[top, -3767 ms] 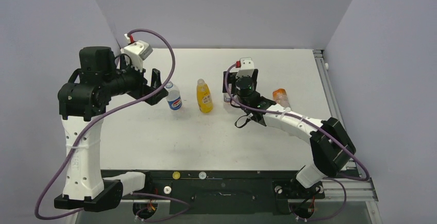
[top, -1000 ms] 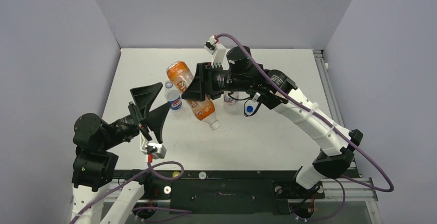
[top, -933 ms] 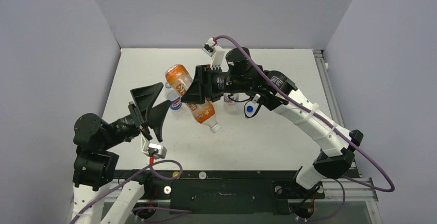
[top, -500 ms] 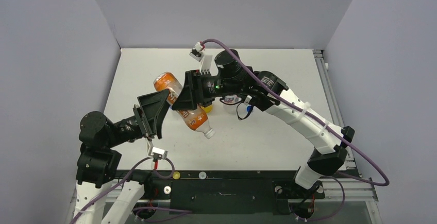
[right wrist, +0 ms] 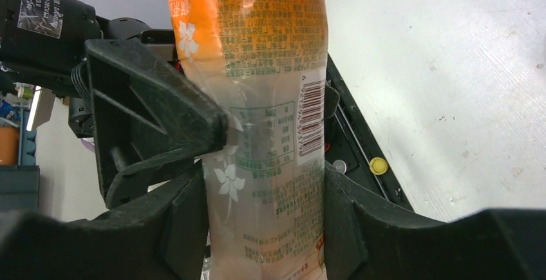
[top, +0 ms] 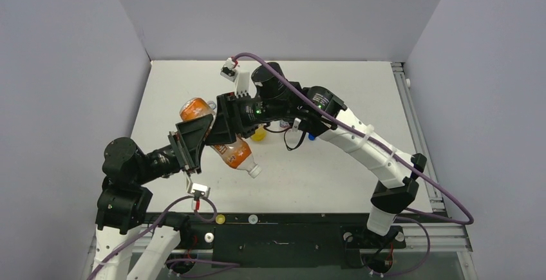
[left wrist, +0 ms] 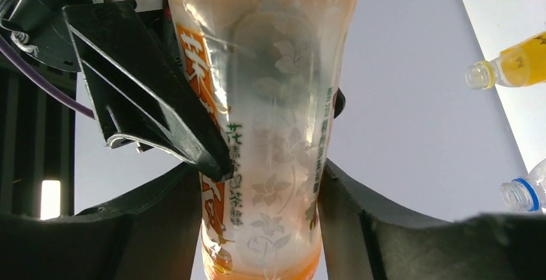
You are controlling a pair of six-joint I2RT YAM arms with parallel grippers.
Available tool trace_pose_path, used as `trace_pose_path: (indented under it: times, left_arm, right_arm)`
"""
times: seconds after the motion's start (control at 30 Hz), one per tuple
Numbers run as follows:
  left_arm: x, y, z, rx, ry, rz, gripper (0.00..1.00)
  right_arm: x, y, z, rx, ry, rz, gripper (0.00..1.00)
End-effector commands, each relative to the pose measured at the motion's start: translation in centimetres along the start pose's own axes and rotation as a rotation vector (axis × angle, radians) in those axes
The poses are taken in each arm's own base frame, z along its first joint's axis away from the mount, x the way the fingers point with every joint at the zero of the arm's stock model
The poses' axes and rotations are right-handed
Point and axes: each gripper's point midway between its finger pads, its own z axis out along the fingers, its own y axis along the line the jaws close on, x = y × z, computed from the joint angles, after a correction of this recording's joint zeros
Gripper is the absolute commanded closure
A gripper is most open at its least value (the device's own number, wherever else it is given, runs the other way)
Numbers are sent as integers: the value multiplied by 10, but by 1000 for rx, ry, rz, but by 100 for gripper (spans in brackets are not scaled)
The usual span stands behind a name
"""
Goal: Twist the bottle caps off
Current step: Unscrew the bottle cap from the plastic bottle.
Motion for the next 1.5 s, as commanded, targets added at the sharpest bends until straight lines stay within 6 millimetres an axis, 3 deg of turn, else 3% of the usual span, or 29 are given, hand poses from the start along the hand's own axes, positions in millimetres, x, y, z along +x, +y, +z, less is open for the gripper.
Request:
trace_pose_path:
  times: [0.0,0.1,0.13,0.2,0.33,0.4,0.43,0.47,0.5,0.53,0.57,0.6,0.63,0.67,0.73,0.9,1.13,1.47]
  left_arm:
    - [6,8,-2,-20,32,5,51]
    - [9,10,-3,-33,48,-35,60]
    - [11,9,-3,-35,56,-53,62]
    - [14,13,-5,-70,78,-127,65]
    - [23,14,-11,-117,137,-299,69]
    - [26,14,-15,-153,166,-435,70]
    - [26,15,-17,-169,175,-489,70]
    - [28,14,-20,-192,196,-611,70]
    - [30,11,-20,-197,208,-679,70]
    - [30,6,-23,-206,230,-819,71]
    - [30,6,-24,-210,244,-882,71]
    - [26,-2,-24,-204,249,-1008,71]
    - [26,-2,-24,-214,258,-1072,71]
    - [21,-9,-23,-214,259,-1192,71]
    - [14,-13,-22,-221,254,-1355,72]
    - [-1,-13,-15,-226,209,-1648,72]
    - [-12,-3,-10,-226,127,-1770,72]
    - [-19,-3,-9,-224,87,-1774,73]
  right_arm:
    - [1,17,-7,-41,24,-55,49]
    - [-4,16,-13,-27,4,-75,42]
    - [-8,15,-18,-20,-13,-83,29]
    - [-24,15,-33,1,-74,-105,21]
    - [-69,17,-80,62,-275,-160,19]
    - [-92,13,-110,141,-408,-193,18]
    - [-100,21,-128,143,-470,-216,18]
    - [-104,13,-134,192,-506,-230,18]
    - [-110,26,-155,180,-579,-257,18]
    - [-110,17,-155,226,-597,-271,18]
    - [-114,35,-173,200,-668,-316,18]
    - [-113,27,-172,240,-686,-316,18]
    - [-114,44,-183,204,-731,-355,18]
    - [-114,38,-181,234,-747,-354,18]
    - [-115,49,-184,225,-783,-378,18]
    - [-107,67,-155,226,-754,-458,17]
    - [-105,87,-123,219,-732,-519,25]
    - [-117,93,-109,212,-764,-497,42]
